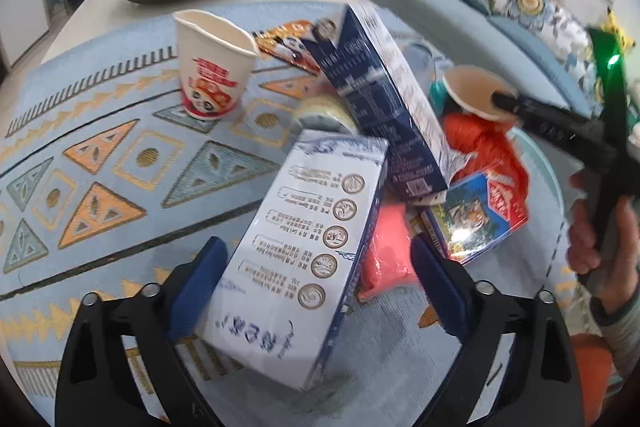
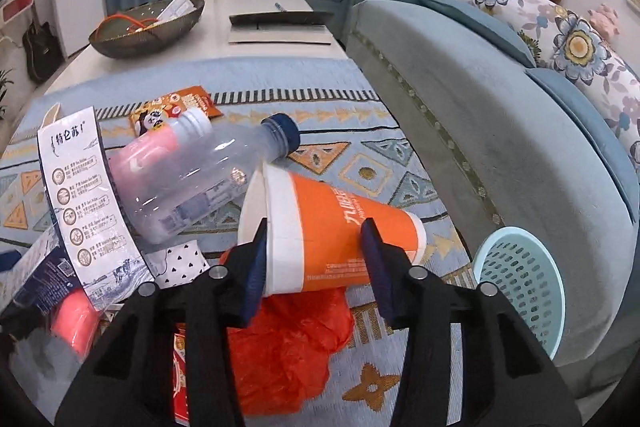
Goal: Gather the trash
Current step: 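Grasp the white milk carton with the left tool while the right tool grasps the paper cup, then carry the carton and cup to the blue basket and release both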
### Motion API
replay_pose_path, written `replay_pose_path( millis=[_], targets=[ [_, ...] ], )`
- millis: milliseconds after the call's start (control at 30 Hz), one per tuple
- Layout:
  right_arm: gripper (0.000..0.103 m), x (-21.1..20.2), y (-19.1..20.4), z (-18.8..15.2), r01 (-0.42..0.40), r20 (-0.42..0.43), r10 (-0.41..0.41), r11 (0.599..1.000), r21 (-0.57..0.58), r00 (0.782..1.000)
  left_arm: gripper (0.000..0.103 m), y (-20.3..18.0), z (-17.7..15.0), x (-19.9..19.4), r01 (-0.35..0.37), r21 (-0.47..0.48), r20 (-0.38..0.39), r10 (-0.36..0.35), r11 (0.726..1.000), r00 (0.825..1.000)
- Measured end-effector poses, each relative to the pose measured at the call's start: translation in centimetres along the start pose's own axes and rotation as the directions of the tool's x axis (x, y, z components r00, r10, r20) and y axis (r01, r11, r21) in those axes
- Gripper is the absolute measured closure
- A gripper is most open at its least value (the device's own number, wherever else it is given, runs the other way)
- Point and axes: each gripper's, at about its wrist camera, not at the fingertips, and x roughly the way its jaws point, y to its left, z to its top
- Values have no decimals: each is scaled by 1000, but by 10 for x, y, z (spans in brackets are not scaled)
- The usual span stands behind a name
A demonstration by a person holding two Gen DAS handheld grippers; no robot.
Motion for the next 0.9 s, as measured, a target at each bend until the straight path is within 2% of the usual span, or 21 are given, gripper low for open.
replay_pose_path(
  millis=[100,133,300,367,433,600,733,900],
  targets=[
    [79,-10,-3,-4,29,23,-29,999,-17,999,34,-11,-2,10,-71,16,-16,71,997,997],
    [81,-13,-7,-7,33,25,-33,999,-15,999,39,-13,-3,10,-67,-1,-4,67,998,998],
    [91,-28,-41,-18,32,24,-33,998,55,999,51,-21,-13,-2,-48,-77,44,52,996,998],
    [97,-32,-60,-25,26,21,-28,995,94,999,51,-28,-17,-10,-40,-80,71,45,996,996],
    [101,-35,-80,-32,-36,25,32,989,144,999,51,-40,-24,-21,-49,-73,114,57,996,992],
    [101,-49,-112,-46,-116,62,105,973,199,992,51,-64,-33,-58,5,-76,225,12,997,974],
    [101,-80,-139,-53,-135,134,106,963,234,985,51,-101,-21,-81,55,-42,301,-40,998,953],
    [101,-106,-186,-59,-100,190,41,944,315,981,51,-171,8,-91,133,50,355,-142,990,924]
  ],
)
